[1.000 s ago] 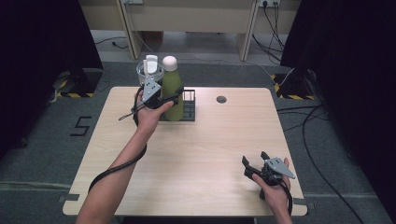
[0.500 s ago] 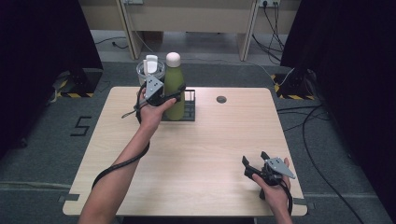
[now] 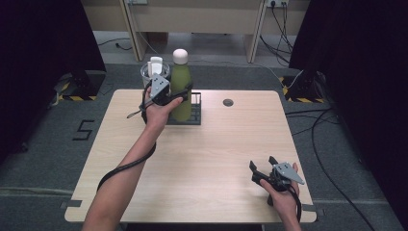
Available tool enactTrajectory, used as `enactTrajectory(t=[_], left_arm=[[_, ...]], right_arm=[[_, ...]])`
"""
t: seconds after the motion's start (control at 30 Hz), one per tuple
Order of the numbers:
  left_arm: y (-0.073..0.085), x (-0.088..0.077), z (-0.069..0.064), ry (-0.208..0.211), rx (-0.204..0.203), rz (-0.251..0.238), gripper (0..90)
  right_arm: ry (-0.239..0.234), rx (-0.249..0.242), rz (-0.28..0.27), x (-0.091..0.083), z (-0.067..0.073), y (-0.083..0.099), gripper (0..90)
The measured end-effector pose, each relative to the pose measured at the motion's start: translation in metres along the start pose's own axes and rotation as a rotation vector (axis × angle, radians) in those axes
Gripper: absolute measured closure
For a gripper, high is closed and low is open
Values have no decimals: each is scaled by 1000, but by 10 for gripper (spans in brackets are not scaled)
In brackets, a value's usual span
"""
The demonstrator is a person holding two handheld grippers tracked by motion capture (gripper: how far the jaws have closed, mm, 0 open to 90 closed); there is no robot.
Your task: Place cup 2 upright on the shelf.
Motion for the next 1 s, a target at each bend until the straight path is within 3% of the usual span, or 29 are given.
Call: enactTrajectory(t=[1.0], left_arm=[[-15,15,0,0,-4,-20,238]], right_arm=[[-2,3,-1,0,0,0,184]])
Point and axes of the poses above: each handheld gripper's, and its own axes: x roughly forward along the jaws, y roughly out of its underside, z roughly to its left, the point moved 3 cm from there along x, roughly forward along the jaws, and after that the axes turned 5 degrees about -x, right-handed, at the moved point
